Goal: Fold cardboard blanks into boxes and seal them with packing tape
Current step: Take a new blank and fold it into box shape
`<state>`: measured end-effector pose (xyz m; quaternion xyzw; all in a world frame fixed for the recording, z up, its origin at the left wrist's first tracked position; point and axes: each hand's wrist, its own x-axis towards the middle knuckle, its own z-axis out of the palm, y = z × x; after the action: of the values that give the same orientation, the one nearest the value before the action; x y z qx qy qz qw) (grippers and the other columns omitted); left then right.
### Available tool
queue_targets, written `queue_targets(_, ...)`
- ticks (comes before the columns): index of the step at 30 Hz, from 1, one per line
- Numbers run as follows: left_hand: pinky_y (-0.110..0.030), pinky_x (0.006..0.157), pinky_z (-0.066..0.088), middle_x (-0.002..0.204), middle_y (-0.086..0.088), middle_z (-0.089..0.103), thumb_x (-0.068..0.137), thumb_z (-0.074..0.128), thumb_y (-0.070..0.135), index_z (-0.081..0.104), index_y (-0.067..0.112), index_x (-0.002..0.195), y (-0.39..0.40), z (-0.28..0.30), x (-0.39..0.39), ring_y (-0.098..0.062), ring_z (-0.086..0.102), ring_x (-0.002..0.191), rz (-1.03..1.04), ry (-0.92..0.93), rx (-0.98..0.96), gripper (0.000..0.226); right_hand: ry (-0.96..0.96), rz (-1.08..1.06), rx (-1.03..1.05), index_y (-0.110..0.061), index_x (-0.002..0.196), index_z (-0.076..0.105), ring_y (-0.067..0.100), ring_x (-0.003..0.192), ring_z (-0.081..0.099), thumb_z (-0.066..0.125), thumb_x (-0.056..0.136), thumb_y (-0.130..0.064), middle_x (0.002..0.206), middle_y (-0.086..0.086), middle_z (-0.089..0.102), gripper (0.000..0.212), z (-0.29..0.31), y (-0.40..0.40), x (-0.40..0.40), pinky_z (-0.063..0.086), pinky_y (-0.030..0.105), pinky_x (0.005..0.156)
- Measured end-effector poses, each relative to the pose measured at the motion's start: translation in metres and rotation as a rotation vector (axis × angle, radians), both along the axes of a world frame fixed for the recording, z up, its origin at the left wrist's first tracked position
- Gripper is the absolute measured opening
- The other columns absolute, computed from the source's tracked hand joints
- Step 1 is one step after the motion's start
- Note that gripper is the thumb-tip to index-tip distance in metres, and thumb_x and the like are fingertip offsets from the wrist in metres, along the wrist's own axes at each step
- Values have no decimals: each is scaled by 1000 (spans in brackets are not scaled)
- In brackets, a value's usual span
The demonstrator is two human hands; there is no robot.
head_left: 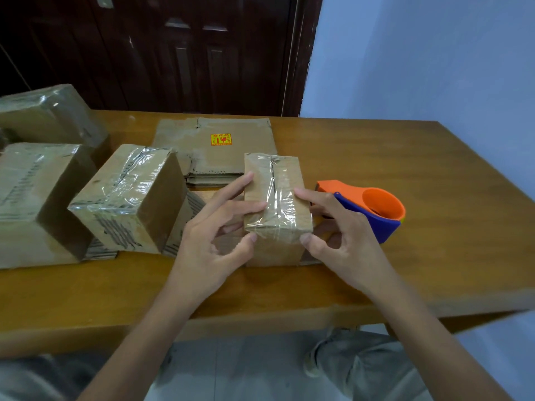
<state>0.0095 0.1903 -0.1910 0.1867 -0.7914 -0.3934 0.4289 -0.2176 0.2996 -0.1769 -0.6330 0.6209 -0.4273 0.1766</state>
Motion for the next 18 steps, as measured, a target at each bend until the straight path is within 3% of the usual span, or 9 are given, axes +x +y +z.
queue_targets(3,-41,100,60,165,6,40,96,64,23,66,13,134,0,-1,1,-13,47,146,-34,-6,24,39,26,70,27,-36,157,42,7,124,64,63,94,-51,137,-26,62,68,-1,5,-8,52,21,96)
queue_targets(6,-42,101,59,166,5,39,98,63,24,65,12,135,0,-1,1,-15,43,150,-47,-9,33,39,-7,115,67,-38,159,38,4,127,61,52,90,-77,141,-27,59,80,5,8,-9,50,16,94)
queue_targets(10,-38,100,59,165,4,40,98,62,25,65,13,136,1,-1,0,-13,43,150,-31,2,16,40,-5,71,46,-36,154,42,6,128,61,41,82,-91,137,-21,63,91,7,4,-4,57,33,94)
queue_targets(14,-37,100,59,166,3,38,99,61,23,64,12,136,1,-2,-1,-16,41,151,-31,-3,10,39,85,-37,23,-41,149,44,-2,121,62,55,83,-85,129,-29,62,80,4,-2,3,60,35,91)
queue_targets(18,-38,100,59,166,0,38,99,61,23,64,10,135,0,-3,-1,-19,41,151,-47,12,14,39,112,-38,12,-48,150,39,-3,107,67,66,86,-72,125,-46,52,74,0,-3,2,59,19,79)
